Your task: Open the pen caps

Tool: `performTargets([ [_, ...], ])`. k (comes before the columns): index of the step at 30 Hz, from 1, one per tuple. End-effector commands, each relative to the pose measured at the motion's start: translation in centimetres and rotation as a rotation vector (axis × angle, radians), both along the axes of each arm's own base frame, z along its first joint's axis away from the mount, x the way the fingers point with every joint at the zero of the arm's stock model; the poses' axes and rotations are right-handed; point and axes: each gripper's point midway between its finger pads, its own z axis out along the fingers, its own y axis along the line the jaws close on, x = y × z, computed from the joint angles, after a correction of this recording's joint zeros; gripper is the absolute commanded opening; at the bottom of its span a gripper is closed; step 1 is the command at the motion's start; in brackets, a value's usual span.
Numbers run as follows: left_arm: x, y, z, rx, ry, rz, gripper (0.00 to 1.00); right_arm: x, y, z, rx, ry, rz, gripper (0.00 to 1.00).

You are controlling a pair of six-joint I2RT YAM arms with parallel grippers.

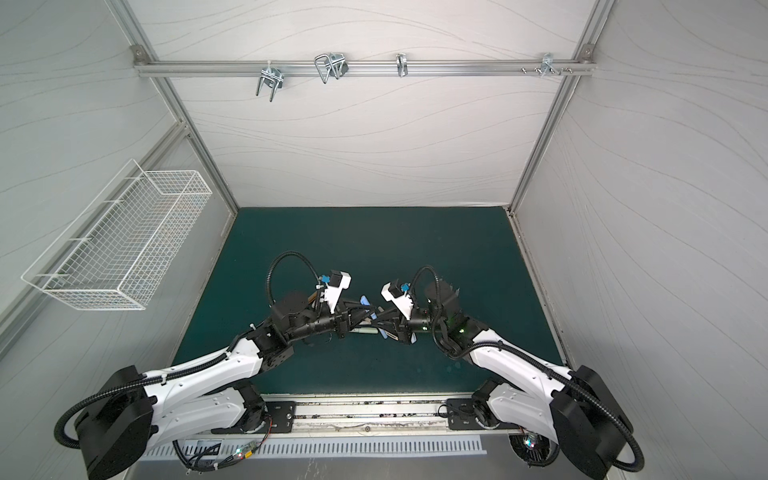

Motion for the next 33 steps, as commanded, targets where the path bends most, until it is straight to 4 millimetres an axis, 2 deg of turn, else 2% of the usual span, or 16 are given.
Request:
performTargets([
  [1, 0.3, 0.4, 2.9, -0.055, -0.087, 0.025, 0.00, 0.0, 0.3, 0.9, 0.004, -0.024, 0.010, 0.00],
  [6, 0.7, 1.8, 3.3, -0.044, -0.115, 0.104, 0.00, 0.4, 0.3, 0.3, -0.032, -0.039, -0.021, 0.00],
  [11, 2.4, 3.4, 2.6, -0.011, -0.098, 0.237, 0.00, 1.6, 0.7, -1.4, -0.179, -0.163, -0.142, 0.00],
  [15, 4.3, 5.3, 1.8, 0.023, -0.066, 0.381, 0.00, 2.5, 0.7, -1.9, -0.240, -0.235, -0.247, 0.00],
  [16, 4.6, 5.9, 0.9, 0.057, -0.047, 0.414, 0.00, 2.5, 0.8, -2.0, -0.252, -0.254, -0.259, 0.00],
  [21, 5.0, 7.1, 0.8, 0.046, -0.054, 0.477, 0.00, 2.7, 1.1, -2.2, -0.319, -0.350, -0.322, 0.00],
  [23, 5.1, 7.1, 0.8, 0.047, -0.051, 0.473, 0.00, 2.2, 1.7, -2.6, -0.341, -0.352, -0.292, 0.00],
  [26, 5.1, 7.0, 0.6, 0.059, -0.046, 0.470, 0.00, 0.5, 3.1, -3.4, -0.360, -0.335, -0.179, 0.00],
  [29, 5.0, 7.0, 0.7, 0.055, -0.055, 0.467, 0.00, -1.8, 4.2, -3.9, -0.332, -0.241, -0.034, 0.00],
  [33, 4.8, 7.1, 0.8, 0.063, -0.076, 0.451, 0.00, -4.1, 4.5, -3.9, -0.276, -0.045, 0.162, 0.00],
])
